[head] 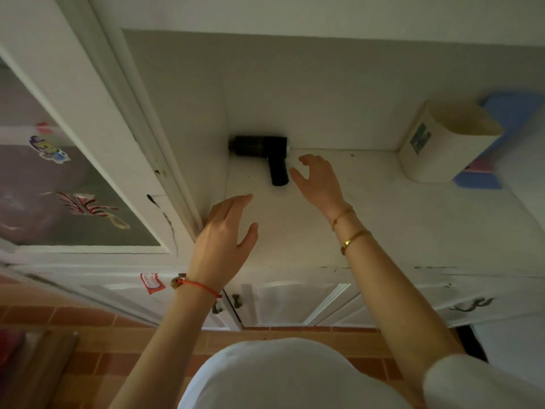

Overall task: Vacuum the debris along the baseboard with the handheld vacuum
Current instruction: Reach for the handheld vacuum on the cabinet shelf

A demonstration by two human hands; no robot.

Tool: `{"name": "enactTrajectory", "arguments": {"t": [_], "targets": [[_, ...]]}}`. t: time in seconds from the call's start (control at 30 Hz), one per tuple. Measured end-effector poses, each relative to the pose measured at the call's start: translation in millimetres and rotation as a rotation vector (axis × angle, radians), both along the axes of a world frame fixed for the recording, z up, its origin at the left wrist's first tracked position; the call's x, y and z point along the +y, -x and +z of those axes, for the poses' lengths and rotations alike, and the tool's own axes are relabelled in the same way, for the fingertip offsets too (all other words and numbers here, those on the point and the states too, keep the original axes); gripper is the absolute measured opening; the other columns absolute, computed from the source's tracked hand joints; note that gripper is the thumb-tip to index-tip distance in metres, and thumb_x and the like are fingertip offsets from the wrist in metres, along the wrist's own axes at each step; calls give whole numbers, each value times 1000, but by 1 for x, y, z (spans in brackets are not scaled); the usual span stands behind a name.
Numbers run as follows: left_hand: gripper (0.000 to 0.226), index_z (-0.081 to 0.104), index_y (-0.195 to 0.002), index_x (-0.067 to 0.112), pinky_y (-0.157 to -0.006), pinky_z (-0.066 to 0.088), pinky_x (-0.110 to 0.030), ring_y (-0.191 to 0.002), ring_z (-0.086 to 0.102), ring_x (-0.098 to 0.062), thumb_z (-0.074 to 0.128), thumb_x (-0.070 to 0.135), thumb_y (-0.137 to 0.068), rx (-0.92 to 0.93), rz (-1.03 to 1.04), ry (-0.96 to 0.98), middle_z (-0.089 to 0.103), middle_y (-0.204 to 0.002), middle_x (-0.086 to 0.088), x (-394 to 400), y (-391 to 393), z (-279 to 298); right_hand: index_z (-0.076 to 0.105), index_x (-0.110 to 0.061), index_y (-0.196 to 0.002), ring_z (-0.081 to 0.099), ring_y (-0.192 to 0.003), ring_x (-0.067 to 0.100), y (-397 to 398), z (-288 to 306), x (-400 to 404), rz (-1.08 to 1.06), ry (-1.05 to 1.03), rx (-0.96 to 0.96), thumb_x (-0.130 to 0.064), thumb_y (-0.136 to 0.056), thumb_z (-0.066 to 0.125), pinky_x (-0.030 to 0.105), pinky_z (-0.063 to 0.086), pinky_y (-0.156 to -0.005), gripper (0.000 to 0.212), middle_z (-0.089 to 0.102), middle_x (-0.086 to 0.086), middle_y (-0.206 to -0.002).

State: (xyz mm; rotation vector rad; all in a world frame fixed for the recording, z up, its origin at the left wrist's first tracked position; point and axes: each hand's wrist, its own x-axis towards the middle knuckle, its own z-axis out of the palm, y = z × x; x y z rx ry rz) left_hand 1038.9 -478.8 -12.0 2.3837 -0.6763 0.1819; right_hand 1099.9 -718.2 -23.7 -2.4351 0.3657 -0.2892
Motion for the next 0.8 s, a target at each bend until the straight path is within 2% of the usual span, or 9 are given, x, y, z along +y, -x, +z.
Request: {"name": "enactTrajectory", "arguments": {"t": [0.17,0.3,0.43,0.5,0.6,0.7,0.73,0.8], "targets": [[50,50,-142,12,-102,38,-25,-129,52,-23,61,22,-94,8,39,7,56,-138,-9,-10,-14,-5,51,-2,-131,47,-122,30,-52,-18,4,-6,23,113,-46,-95,53,37,40,-102,57,52,17,-131],[50,48,-144,12,-107,36,-27,-131,47,-23,59,22,-96,29,66,-7,54,-140,-8,-19,-25,-7,54,-1,-123,50,-115,33,-75,-32,5,-19,52,152,-50,-93,53,39,43,-96,58,51,20,-126],[51,44,-146,13,-111,38,-34,-135,43,-23,56,23,-97,74,64,-5,51,-144,-8,-27,-35,-6,58,-2,-110,55,-103,34,-86,-43,6,-21,-43,147,-54,-89,58,44,49,-86,55,54,19,-116],[51,44,-146,12,-111,38,-33,-136,43,-23,56,23,-97,89,63,-7,50,-144,-8,-30,-38,-6,56,-11,-90,59,-93,32,-92,-48,7,-14,-116,144,-54,-87,60,37,49,-72,44,59,16,-106],[51,43,-147,12,-108,36,-29,-135,43,-23,55,22,-98,112,66,-6,50,-144,-8,-33,-41,-6,41,-22,-65,54,-71,21,-96,-49,8,-19,-208,96,-45,-86,65,26,37,-53,40,57,7,-83],[51,43,-147,12,-106,38,-29,-133,44,-23,55,22,-98,115,67,-8,50,-144,-8,-36,-42,-7,37,-22,-59,40,-53,10,-91,-41,10,-16,-264,54,-30,-90,66,23,29,-45,43,44,0,-62],[51,43,-147,12,-106,39,-30,-132,45,-23,55,23,-98,116,66,-6,50,-143,-8,-37,-42,-8,37,-21,-59,39,-52,9,-88,-39,10,-13,-273,43,-28,-90,65,22,27,-44,42,41,-1,-60],[51,43,-147,12,-107,41,-33,-131,46,-24,55,23,-98,127,68,-3,51,-143,-8,-38,-43,-9,44,-17,-70,47,-65,14,-79,-37,7,-14,-302,48,-30,-90,65,19,29,-47,32,48,2,-71]]}}
